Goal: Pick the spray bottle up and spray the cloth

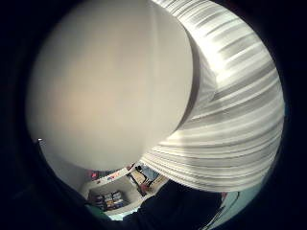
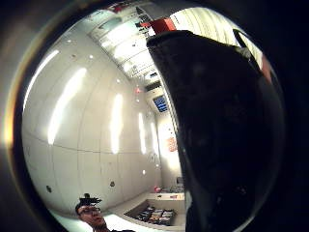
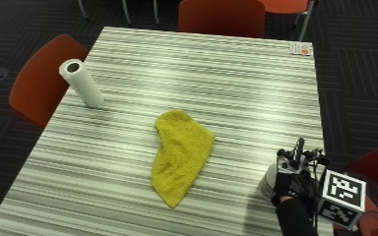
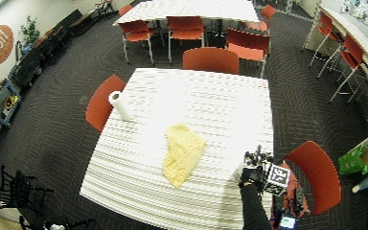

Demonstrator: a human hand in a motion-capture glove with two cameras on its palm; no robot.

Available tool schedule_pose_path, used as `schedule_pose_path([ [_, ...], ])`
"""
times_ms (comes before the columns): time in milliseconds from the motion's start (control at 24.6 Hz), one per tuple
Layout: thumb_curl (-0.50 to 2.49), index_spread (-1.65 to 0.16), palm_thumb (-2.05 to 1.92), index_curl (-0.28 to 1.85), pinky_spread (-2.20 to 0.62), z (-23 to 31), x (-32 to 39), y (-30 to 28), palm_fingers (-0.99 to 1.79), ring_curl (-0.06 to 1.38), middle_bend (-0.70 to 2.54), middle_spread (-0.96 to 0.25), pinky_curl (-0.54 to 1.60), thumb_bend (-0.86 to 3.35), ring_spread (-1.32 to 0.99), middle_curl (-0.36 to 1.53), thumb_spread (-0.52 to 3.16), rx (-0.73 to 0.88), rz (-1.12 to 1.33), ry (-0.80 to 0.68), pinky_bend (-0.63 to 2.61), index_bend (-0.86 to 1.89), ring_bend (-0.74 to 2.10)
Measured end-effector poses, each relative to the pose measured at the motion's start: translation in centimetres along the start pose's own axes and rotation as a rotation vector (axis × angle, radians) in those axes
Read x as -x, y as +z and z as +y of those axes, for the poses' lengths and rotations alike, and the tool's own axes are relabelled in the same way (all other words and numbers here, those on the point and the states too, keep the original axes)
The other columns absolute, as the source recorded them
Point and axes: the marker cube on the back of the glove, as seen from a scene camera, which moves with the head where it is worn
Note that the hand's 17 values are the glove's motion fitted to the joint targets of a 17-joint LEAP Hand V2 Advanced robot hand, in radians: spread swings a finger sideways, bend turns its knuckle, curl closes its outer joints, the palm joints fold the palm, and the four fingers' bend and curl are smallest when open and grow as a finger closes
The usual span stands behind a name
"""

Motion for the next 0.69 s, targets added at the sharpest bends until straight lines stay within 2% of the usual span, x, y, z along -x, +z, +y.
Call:
schedule_pose_path([
  [692, 0.58, -0.13, 1.18, 0.53, 0.16, -0.2, 0.7, -2.3, 0.71, 0.40, 0.65, 0.00, 0.07, 0.13, -0.05, 0.53, 1.27, 0.035, 0.024, 0.054, 0.07, 0.63, 0.52],
])
